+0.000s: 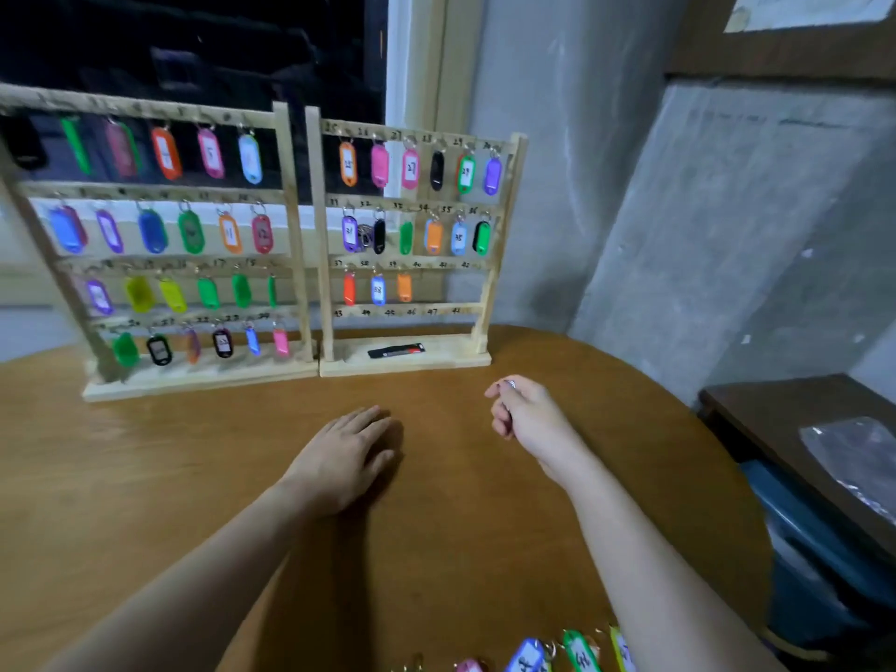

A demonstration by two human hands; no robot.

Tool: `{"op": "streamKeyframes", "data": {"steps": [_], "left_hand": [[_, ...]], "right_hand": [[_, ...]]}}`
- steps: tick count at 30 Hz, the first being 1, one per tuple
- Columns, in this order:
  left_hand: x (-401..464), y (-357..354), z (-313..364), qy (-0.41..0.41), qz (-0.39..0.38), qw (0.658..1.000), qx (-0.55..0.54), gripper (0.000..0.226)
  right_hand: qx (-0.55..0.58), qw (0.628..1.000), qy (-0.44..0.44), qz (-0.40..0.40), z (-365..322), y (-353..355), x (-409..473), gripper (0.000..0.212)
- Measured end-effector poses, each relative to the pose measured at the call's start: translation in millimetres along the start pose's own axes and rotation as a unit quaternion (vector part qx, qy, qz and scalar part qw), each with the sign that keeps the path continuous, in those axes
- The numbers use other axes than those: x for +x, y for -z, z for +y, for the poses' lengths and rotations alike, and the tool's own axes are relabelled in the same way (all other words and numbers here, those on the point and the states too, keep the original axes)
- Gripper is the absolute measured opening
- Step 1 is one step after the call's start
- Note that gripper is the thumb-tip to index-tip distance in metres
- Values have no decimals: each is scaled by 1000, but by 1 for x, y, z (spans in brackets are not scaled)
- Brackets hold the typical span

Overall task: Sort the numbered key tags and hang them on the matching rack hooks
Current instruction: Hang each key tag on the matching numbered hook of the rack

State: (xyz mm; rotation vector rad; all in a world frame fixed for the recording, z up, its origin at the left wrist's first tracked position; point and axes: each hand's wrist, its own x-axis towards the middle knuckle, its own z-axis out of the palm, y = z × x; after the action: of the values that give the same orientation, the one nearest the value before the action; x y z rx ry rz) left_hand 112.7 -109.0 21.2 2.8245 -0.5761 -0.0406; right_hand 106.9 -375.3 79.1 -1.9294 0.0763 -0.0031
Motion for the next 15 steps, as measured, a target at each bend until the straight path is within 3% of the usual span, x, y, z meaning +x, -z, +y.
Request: {"op": "streamKeyframes", "data": {"steps": [6,15], "left_hand": [[-17,32,-52,43,66,997,-10,57],[-19,44,-74,31,101,994,-37,56]], "right_hand": [[47,996,31,-65,-71,-77,59,36],[142,989,-14,-26,-114,-99,132,25]]}}
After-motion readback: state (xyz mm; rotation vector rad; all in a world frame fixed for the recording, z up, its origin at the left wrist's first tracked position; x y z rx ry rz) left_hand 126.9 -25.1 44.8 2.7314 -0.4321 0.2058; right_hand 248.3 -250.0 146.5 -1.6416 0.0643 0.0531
